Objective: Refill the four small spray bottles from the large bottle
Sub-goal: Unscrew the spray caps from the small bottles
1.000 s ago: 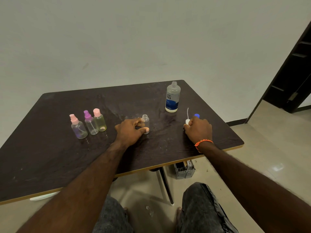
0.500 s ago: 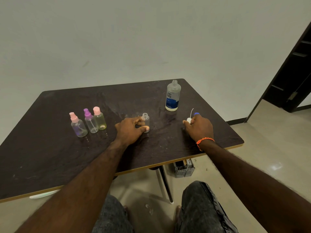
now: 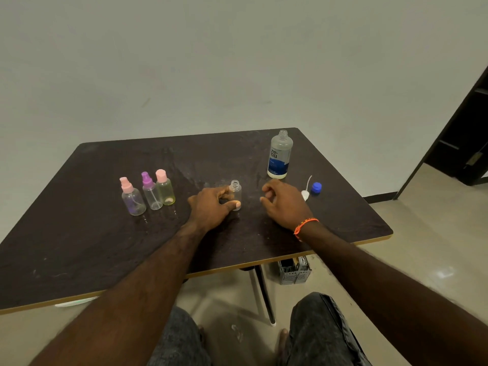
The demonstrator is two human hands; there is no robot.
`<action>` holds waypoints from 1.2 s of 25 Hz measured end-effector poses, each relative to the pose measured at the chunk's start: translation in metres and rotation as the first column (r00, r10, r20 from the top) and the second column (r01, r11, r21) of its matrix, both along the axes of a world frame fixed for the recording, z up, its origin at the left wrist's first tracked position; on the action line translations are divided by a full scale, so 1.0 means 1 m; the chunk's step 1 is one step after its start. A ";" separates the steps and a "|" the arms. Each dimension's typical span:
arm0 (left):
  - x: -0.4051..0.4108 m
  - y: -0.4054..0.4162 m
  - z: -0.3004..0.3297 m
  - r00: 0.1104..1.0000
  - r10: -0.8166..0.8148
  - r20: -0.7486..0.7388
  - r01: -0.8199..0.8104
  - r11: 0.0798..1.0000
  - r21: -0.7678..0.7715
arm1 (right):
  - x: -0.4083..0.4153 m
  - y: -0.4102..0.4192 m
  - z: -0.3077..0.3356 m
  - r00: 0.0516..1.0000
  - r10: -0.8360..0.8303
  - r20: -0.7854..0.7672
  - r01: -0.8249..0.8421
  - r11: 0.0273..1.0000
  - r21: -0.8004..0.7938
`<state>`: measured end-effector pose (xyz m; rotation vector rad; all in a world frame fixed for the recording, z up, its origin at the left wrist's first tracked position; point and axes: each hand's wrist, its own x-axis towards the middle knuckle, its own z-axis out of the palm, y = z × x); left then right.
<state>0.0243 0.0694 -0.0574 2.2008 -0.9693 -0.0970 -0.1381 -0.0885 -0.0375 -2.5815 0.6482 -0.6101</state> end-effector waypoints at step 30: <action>0.081 0.029 0.090 0.918 0.040 0.395 -0.093 0.989 0.117 | 0.105 0.027 0.021 0.990 0.041 0.134 -0.049 0.997 0.058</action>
